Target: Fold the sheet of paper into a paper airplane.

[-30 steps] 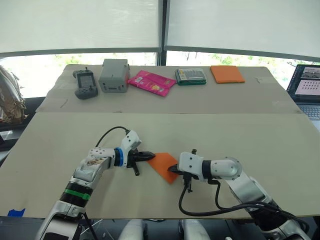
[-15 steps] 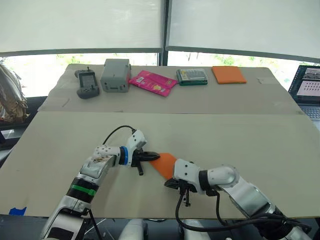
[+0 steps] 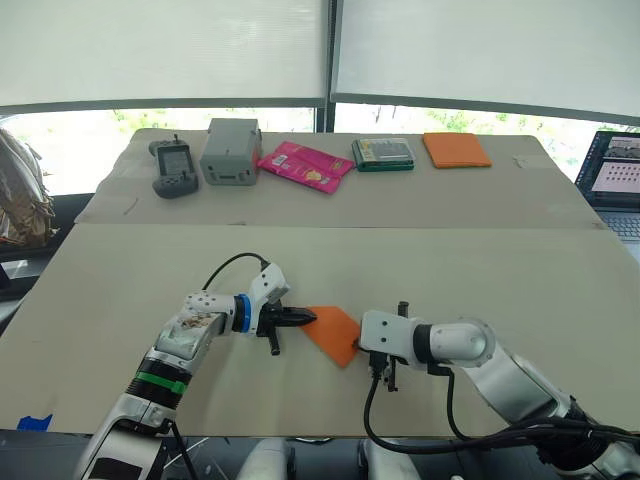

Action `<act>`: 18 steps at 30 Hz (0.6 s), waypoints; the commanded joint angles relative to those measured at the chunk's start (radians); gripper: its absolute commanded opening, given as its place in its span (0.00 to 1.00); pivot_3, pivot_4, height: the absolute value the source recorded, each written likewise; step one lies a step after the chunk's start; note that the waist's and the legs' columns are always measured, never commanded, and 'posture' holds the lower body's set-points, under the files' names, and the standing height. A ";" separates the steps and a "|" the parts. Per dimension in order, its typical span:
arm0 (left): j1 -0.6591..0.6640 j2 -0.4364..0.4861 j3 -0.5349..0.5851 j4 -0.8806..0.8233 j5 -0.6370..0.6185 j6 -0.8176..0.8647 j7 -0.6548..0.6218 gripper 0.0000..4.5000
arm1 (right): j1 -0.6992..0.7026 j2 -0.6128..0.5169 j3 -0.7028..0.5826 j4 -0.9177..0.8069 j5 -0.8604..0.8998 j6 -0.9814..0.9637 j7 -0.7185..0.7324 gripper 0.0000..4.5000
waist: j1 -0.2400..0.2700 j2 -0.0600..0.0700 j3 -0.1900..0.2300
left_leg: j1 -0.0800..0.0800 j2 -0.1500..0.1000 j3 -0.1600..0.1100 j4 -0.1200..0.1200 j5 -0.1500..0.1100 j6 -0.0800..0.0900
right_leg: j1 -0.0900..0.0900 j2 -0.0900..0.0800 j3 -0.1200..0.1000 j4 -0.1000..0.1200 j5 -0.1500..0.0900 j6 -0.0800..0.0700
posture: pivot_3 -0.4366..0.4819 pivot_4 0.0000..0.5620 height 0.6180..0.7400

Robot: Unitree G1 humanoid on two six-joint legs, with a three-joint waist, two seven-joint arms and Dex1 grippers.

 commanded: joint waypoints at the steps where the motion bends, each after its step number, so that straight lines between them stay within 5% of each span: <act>1: -0.006 0.004 -0.001 0.015 0.017 0.011 0.007 0.00 | -0.017 0.027 -0.054 -0.018 0.045 -0.016 0.009 0.01 | 0.000 0.000 0.000 | 0.000 0.000 0.000 0.000 0.000 0.000 | 0.000 0.000 0.000 0.000 0.000 0.000 | 0.48 0.27 1.00; 9: -0.024 0.051 0.103 -0.084 -0.105 0.096 -0.052 0.00 | -0.006 0.066 -0.202 -0.115 0.243 0.094 0.044 0.01 | -0.004 0.000 0.000 | -0.003 0.001 -0.001 0.000 0.000 0.000 | -0.003 0.000 0.000 0.000 0.000 0.000 | 0.48 0.27 1.00; 18: -0.034 0.129 0.119 -0.149 -0.113 0.130 -0.075 0.00 | -0.021 0.159 -0.033 -0.157 0.308 0.262 -0.001 0.01 | -0.011 0.000 0.000 | -0.003 0.002 -0.002 0.000 0.000 0.000 | -0.003 0.000 -0.001 0.000 0.000 0.000 | 0.48 0.27 1.00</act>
